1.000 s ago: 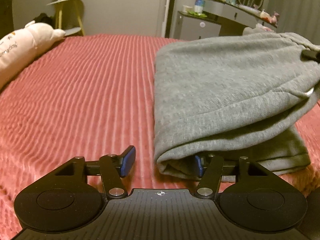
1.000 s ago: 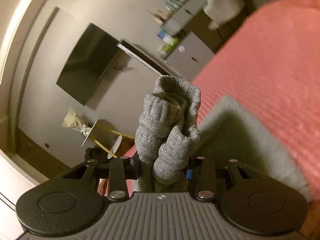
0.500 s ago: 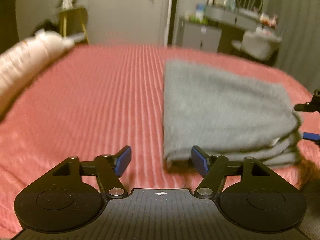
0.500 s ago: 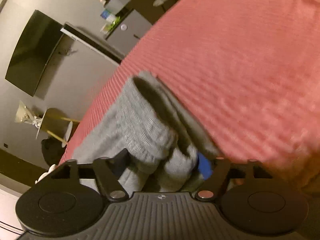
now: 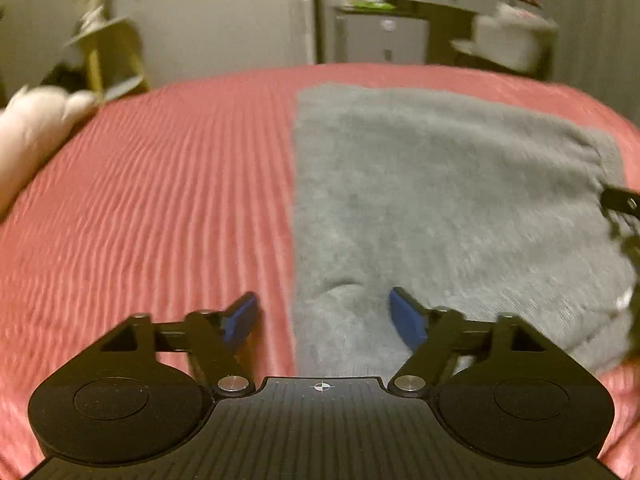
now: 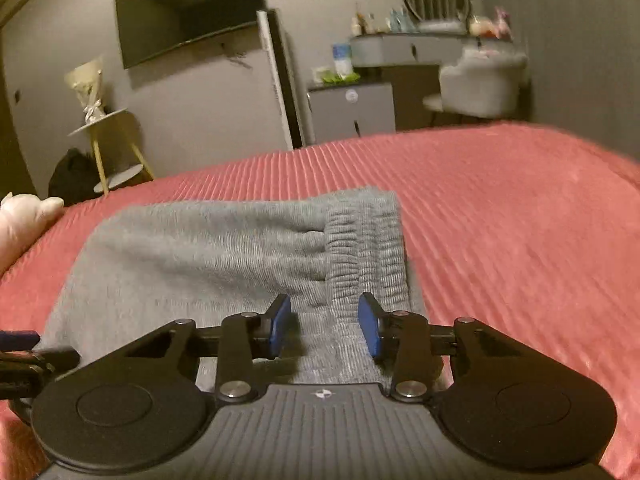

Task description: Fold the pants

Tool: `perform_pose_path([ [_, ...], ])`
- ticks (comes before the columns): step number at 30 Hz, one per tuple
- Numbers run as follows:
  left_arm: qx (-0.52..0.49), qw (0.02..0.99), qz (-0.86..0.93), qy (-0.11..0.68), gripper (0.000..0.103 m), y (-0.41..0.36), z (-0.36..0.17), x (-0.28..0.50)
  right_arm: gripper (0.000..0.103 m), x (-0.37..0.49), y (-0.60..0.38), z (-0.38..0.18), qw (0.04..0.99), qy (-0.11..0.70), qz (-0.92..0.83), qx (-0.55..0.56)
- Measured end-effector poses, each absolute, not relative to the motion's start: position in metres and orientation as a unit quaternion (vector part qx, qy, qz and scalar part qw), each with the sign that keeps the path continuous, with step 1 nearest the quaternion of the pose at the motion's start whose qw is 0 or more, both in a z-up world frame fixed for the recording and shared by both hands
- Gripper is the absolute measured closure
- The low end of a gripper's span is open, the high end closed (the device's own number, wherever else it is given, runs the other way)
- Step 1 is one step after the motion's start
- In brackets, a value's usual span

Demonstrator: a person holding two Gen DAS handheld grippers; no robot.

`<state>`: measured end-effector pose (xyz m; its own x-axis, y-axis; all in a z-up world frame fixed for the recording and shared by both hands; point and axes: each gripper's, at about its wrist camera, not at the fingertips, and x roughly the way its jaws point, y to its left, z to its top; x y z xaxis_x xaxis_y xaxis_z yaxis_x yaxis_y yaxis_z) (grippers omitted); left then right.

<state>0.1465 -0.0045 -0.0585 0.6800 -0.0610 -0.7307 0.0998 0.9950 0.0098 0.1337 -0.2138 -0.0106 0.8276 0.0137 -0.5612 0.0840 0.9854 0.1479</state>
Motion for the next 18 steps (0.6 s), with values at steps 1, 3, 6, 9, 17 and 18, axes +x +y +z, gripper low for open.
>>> perform_pose_path([
  [1, 0.012, 0.916, -0.052, 0.398, 0.033, -0.002, -0.050, 0.146, 0.065, 0.130, -0.217, -0.009, 0.951, 0.298, -0.016, 0.086],
  [3, 0.004, 0.928, -0.052, 0.370, 0.041, 0.001, -0.031, 0.142, 0.062, 0.125, -0.230, -0.005, 0.950, 0.284, -0.007, 0.131],
  [6, 0.023, 0.945, -0.036, 0.325, 0.042, -0.002, -0.014, 0.154, 0.049, 0.126, -0.244, 0.000, 0.952, 0.250, -0.039, 0.174],
  [9, 0.051, 0.943, -0.027, 0.327, 0.041, -0.013, -0.013, 0.185, 0.046, 0.152, -0.246, -0.007, 0.950, 0.262, -0.059, 0.159],
  [17, 0.132, 0.922, 0.003, 0.363, 0.008, -0.026, -0.048, 0.230, 0.004, 0.174, -0.296, -0.067, 0.895, 0.335, -0.041, 0.292],
  [18, 0.117, 0.922, -0.006, 0.368, 0.010, -0.022, -0.044, 0.224, 0.004, 0.173, -0.298, -0.067, 0.893, 0.337, -0.032, 0.295],
])
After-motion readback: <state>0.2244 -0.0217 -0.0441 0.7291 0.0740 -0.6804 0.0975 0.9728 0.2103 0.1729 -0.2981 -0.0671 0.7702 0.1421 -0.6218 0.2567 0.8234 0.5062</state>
